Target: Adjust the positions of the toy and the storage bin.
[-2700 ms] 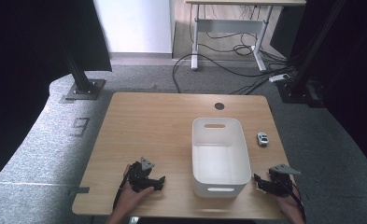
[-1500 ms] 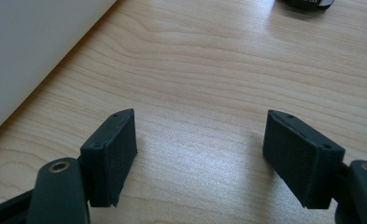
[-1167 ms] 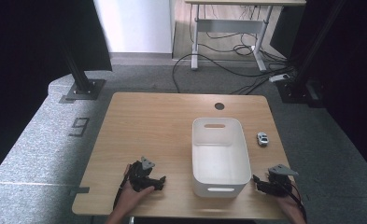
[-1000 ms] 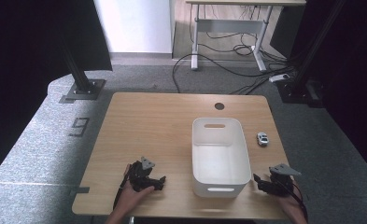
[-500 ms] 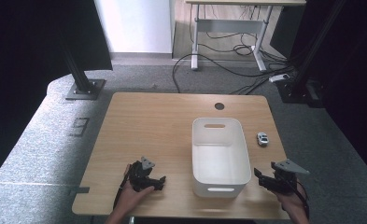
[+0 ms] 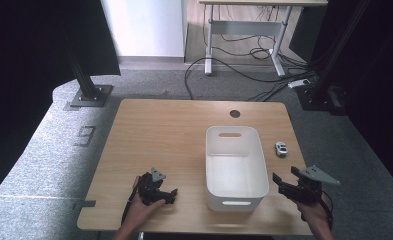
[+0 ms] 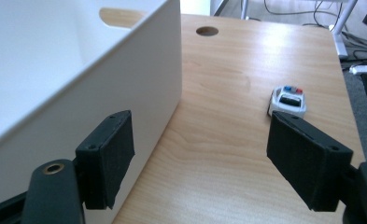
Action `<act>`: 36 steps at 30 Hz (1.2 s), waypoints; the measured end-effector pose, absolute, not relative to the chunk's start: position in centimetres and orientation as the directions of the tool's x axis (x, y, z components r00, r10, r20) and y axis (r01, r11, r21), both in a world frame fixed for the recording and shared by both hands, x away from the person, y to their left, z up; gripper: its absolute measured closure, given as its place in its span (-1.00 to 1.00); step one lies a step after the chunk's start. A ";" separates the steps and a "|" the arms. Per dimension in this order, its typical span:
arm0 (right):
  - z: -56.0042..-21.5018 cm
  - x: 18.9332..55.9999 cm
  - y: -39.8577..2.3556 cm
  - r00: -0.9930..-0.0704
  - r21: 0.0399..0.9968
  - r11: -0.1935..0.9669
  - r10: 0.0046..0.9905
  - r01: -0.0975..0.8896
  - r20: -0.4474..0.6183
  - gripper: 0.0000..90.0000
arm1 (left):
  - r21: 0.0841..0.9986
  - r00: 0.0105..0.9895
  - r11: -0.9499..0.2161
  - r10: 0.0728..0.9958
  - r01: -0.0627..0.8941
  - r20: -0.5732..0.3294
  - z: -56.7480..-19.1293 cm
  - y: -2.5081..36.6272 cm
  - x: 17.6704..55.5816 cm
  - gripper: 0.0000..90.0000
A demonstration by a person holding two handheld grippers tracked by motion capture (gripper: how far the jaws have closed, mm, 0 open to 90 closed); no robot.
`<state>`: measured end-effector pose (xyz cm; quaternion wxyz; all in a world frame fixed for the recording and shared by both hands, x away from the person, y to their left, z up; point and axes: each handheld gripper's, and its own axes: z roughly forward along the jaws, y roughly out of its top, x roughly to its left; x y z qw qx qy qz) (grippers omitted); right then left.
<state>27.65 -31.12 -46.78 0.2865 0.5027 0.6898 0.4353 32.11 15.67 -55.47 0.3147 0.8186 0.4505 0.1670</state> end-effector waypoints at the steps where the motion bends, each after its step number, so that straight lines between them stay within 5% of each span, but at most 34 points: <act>1: -46.5 27.7 -31.1 -0.324 0.895 0.107 0.945 0.433 0.043 -0.49 | 0.666 0.538 -0.396 0.843 0.632 -0.010 -55.5 15.7 32.1 -1.00; 36: -44.0 29.4 -28.8 -0.397 0.930 0.106 0.917 0.353 0.046 -0.43 | 0.666 0.537 -0.395 0.843 0.633 -0.010 -55.5 15.7 32.1 -1.00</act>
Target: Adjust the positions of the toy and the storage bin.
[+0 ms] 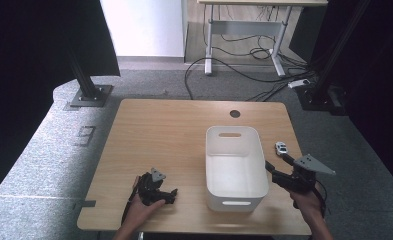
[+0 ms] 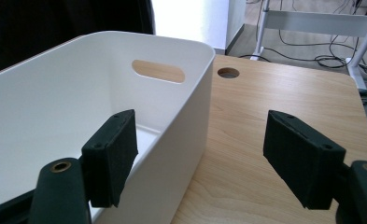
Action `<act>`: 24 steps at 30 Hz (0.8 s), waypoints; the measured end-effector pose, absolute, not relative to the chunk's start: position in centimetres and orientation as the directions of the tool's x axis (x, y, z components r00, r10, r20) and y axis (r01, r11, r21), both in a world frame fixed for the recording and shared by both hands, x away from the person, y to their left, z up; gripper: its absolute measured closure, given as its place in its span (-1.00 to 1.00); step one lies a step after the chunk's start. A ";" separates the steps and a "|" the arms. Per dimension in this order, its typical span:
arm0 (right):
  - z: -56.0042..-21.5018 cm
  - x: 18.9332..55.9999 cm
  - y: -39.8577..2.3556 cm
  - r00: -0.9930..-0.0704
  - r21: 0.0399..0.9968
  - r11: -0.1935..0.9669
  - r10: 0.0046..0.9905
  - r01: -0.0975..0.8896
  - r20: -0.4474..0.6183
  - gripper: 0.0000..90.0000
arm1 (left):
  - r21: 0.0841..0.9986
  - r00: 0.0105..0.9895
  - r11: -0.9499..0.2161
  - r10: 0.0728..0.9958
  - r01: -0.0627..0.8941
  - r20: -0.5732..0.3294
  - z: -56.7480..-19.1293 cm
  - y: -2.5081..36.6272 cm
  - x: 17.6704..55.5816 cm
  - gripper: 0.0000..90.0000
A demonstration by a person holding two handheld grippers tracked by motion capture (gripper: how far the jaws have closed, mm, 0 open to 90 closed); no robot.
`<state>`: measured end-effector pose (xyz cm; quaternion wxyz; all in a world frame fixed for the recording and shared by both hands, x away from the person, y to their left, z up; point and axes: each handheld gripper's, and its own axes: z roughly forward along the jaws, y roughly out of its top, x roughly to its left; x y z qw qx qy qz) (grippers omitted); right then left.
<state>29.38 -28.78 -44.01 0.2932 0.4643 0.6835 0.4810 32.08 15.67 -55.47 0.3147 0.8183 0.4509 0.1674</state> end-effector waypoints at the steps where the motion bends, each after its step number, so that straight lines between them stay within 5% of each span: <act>1: -44.0 29.6 -28.5 -0.403 0.927 0.110 0.914 0.358 0.047 -0.44 | 0.666 0.537 -0.395 0.844 0.633 -0.010 -55.5 15.7 32.1 -1.00; 14: -44.8 30.8 -26.8 -0.406 0.898 0.135 0.913 0.420 0.052 -0.35 | 0.666 0.536 -0.394 0.844 0.633 -0.010 -55.5 15.7 32.0 -1.00; 24: -45.8 30.9 -26.1 -0.417 0.877 0.139 0.906 0.460 0.075 -0.03 | 0.667 0.536 -0.394 0.844 0.633 -0.011 -55.5 15.7 32.0 -1.00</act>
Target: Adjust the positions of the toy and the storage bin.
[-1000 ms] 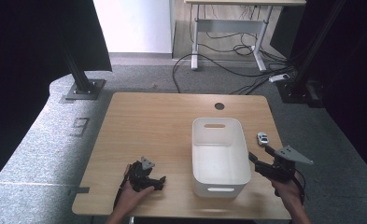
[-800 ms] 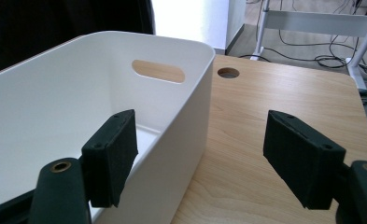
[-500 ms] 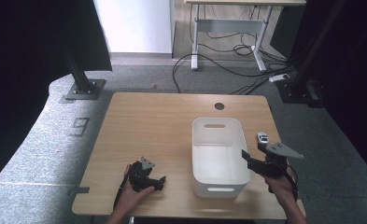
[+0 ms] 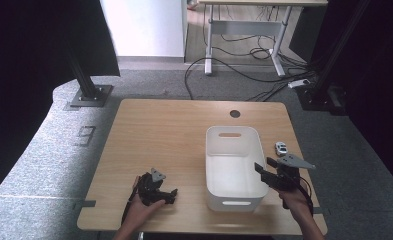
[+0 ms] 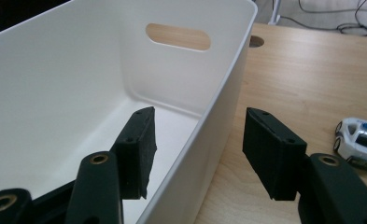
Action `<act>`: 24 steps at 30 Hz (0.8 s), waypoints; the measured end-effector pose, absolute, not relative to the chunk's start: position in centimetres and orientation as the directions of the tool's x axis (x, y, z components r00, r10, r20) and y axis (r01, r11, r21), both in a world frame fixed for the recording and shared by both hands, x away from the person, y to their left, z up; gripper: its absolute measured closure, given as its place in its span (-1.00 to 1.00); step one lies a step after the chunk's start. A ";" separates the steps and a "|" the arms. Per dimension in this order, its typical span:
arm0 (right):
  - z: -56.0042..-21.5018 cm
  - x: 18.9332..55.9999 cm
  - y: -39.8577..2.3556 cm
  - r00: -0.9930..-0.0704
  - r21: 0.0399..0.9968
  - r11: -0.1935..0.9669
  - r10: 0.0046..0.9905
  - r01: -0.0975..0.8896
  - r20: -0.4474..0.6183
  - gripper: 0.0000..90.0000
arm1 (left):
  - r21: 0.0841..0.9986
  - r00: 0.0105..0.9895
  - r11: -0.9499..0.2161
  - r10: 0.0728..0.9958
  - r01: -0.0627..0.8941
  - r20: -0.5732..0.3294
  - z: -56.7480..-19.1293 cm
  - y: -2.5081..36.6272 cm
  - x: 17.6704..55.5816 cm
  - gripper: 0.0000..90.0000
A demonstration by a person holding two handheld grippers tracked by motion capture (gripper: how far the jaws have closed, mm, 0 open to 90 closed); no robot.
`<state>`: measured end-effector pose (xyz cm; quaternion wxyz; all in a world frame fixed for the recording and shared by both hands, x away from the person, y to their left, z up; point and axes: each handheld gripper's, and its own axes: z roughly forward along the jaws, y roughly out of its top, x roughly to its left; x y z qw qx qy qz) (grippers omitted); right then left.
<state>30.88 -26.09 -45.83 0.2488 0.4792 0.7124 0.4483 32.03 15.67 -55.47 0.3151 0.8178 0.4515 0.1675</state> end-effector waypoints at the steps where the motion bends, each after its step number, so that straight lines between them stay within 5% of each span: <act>1: -45.8 30.9 -26.1 -0.411 0.874 0.132 0.908 0.468 0.083 -0.02 | 0.667 0.536 -0.394 0.844 0.633 -0.011 -55.5 15.7 32.0 -1.00; 13: -45.1 30.9 -25.3 -0.354 0.829 0.097 0.927 0.551 0.127 0.52 | 0.666 0.536 -0.394 0.844 0.633 -0.010 -55.5 15.7 32.0 -1.00; 24: -44.7 30.9 -24.8 -0.311 0.815 0.088 0.943 0.573 0.117 0.63 | 0.667 0.537 -0.395 0.844 0.632 -0.009 -55.5 15.7 32.0 -1.00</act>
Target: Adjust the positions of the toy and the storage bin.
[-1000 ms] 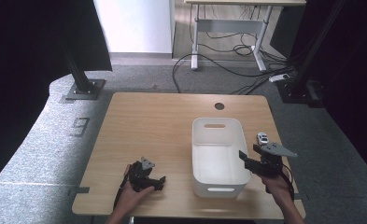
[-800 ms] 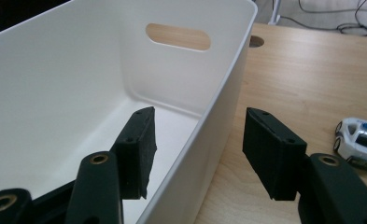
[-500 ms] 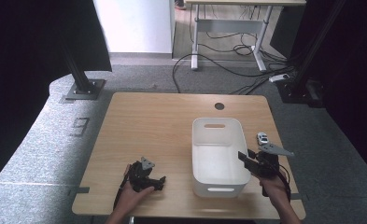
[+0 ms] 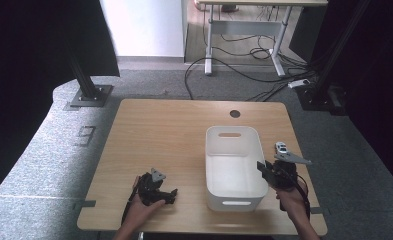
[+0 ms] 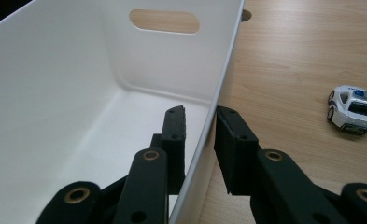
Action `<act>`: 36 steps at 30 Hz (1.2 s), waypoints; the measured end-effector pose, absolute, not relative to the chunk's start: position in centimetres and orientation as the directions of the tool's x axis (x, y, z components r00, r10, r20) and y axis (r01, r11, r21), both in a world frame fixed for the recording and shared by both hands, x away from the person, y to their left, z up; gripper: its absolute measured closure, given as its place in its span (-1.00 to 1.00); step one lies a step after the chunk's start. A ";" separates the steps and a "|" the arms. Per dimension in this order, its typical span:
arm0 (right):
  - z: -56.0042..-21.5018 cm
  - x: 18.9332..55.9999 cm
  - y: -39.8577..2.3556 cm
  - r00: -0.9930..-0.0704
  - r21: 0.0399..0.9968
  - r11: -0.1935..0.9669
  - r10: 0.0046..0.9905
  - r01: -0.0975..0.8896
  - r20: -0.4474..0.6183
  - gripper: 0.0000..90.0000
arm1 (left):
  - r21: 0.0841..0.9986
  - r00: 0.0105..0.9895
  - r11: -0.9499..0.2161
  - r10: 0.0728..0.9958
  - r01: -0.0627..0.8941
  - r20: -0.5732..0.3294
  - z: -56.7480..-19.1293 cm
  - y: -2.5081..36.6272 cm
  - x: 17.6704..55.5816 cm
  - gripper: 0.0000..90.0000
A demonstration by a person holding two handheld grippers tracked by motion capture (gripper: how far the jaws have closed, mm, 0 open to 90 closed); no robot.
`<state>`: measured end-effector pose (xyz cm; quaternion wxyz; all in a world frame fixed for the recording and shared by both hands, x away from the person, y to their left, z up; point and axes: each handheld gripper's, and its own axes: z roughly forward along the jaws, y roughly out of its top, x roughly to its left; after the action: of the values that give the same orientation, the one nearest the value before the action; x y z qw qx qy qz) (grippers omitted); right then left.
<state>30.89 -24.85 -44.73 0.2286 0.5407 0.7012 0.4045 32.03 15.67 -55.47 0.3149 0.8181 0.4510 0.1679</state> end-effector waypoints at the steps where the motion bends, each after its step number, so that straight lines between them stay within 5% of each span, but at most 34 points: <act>1: -44.7 30.9 -24.9 -0.310 0.815 0.084 0.943 0.574 0.121 0.63 | 0.666 0.537 -0.395 0.844 0.632 -0.009 -55.5 15.7 32.0 -1.00; 36: -44.9 30.8 -22.2 -0.276 0.824 0.030 0.949 0.565 0.155 0.63 | 0.666 0.537 -0.396 0.843 0.632 -0.009 -55.5 15.7 32.0 -1.00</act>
<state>30.80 -22.20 -44.93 0.2288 0.5563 0.6803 0.4187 32.04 15.68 -55.46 0.3146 0.8183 0.4508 0.1679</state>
